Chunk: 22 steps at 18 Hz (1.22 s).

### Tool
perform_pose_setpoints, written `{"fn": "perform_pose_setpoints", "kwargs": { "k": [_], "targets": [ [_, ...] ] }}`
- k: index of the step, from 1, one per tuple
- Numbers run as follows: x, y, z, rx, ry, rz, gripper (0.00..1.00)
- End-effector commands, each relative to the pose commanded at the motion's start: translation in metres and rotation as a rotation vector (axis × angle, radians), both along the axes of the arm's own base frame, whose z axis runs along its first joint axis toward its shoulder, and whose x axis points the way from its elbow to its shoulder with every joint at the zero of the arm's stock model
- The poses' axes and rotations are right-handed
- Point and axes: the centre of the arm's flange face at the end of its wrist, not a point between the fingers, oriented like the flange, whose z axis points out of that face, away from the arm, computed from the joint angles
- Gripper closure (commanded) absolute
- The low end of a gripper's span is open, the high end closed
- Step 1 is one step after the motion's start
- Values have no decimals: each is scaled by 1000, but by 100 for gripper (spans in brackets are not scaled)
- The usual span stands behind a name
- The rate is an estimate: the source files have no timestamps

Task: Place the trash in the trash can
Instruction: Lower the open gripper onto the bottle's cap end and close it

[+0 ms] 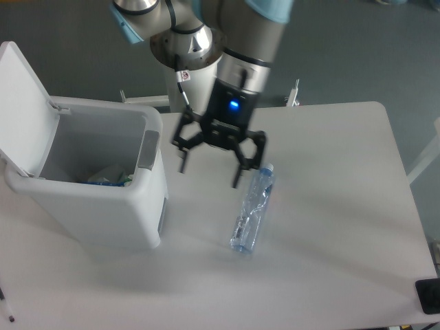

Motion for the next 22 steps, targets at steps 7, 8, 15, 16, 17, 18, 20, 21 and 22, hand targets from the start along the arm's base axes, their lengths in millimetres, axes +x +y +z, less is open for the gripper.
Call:
{"fn": "perform_pose_setpoints", "kwargs": {
  "k": [7, 8, 15, 16, 17, 18, 20, 21, 22],
  "targets": [
    [21, 36, -82, -235, 37, -127, 0],
    [21, 39, -91, -245, 27, -136, 0],
    [19, 57, -147, -397, 40, -179, 0],
    [21, 61, -153, -428, 55, -196, 0],
    [21, 64, -157, -448, 65, -204, 0],
    [21, 66, -162, -457, 64, -205, 0],
    [20, 67, -176, -473, 42, -209, 0],
    [22, 70, -181, -486, 45, -215, 0],
    [24, 74, -186, -505, 52, -222, 0]
  ]
}}
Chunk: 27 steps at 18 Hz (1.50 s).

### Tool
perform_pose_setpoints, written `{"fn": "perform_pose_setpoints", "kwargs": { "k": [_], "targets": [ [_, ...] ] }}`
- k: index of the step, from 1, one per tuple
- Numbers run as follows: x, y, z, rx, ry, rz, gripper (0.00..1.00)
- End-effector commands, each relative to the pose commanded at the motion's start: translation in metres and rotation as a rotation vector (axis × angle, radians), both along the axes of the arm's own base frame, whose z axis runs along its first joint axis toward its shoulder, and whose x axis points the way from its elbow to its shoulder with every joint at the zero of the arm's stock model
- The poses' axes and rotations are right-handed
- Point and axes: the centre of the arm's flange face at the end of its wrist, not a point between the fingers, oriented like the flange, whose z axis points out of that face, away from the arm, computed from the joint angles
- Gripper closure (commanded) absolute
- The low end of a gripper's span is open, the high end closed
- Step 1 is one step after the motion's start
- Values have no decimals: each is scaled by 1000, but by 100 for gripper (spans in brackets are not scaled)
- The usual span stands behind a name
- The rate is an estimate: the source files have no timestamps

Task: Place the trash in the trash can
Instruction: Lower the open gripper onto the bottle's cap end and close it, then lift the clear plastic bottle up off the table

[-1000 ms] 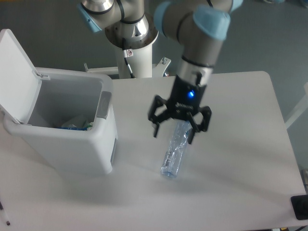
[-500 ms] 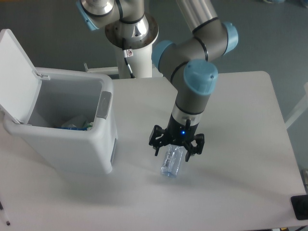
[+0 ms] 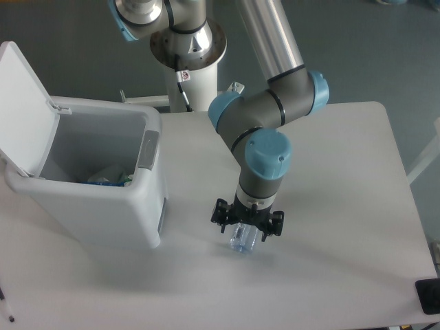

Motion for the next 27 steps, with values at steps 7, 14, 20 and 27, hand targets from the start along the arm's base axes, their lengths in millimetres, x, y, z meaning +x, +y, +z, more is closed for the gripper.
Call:
{"fn": "perform_pose_setpoints", "kwargs": {
  "k": [7, 14, 20, 27],
  "targets": [
    [-4, 16, -20, -42, 16, -6, 1],
    [-6, 19, -8, -70, -17, 26, 82],
    [-30, 41, 54, 40, 43, 118, 83],
    [-71, 36, 202, 405, 38, 234, 83]
  ]
}}
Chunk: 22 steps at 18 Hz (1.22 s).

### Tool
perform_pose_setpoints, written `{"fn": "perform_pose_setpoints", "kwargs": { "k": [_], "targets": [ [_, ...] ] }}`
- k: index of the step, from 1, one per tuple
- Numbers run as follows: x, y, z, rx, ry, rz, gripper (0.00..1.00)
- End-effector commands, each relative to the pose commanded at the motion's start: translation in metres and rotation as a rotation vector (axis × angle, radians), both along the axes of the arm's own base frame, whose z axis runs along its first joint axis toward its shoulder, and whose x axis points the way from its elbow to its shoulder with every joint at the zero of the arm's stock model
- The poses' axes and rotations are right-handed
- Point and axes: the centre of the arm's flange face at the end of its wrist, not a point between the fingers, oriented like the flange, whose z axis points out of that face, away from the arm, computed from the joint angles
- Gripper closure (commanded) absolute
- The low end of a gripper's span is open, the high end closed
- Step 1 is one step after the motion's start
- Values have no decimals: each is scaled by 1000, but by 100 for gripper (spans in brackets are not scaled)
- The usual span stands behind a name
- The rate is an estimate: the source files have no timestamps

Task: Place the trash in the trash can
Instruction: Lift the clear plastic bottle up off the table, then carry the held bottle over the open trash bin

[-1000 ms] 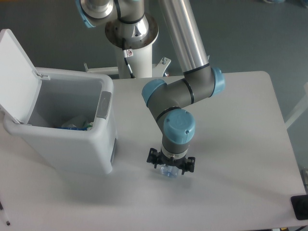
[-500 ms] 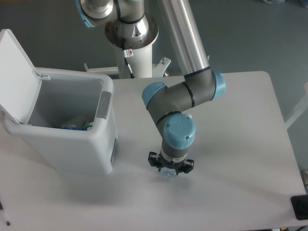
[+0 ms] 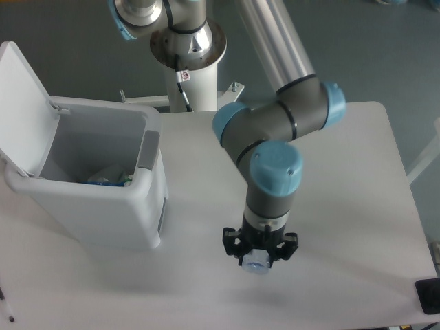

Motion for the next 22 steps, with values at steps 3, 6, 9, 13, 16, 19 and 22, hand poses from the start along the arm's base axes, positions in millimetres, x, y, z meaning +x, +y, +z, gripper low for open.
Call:
{"fn": "perform_pose_setpoints", "kwargs": {
  "k": [3, 6, 9, 13, 16, 19, 22],
  "targets": [
    [-9, -12, 73, 219, -59, 28, 83],
    [-4, -28, 141, 405, -123, 32, 83],
    [16, -38, 185, 500, -122, -13, 83],
    [56, -43, 226, 622, -185, -100, 83],
    [105, -46, 235, 674, -235, -187, 83],
    [159, -36, 215, 680, -239, -265, 83],
    [206, -49, 193, 676, -188, -367, 83]
  ]
}}
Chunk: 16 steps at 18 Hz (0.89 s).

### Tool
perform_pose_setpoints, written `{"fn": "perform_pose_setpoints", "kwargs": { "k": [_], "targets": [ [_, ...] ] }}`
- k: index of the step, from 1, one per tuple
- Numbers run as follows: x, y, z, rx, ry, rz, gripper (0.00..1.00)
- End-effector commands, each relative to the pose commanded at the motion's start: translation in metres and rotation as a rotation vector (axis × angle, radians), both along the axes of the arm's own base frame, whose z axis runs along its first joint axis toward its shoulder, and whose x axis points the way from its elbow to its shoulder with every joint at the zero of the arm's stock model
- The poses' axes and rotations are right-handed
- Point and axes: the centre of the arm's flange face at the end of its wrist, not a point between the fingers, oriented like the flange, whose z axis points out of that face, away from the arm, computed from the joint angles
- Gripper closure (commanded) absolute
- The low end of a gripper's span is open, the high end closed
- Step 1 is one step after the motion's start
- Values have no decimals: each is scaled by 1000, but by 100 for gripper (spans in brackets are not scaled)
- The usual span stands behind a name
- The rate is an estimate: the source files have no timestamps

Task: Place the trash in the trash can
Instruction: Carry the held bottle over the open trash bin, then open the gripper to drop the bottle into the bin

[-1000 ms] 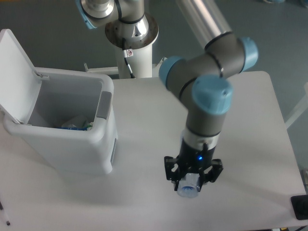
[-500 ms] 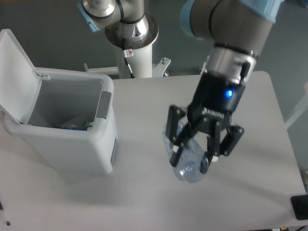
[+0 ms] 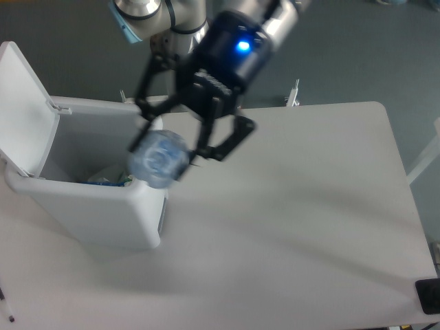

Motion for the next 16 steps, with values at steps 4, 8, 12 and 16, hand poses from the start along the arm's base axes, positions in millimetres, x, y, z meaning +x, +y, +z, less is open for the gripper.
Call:
{"fn": "perform_pose_setpoints", "kwargs": {
  "k": [4, 8, 12, 16],
  "targets": [
    [53, -6, -33, 18, 102, -124, 73],
    [50, -3, -41, 28, 133, -141, 0],
    [38, -8, -42, 25, 135, -118, 0],
    [-63, -60, -51, -24, 131, 94, 0]
  ]
}}
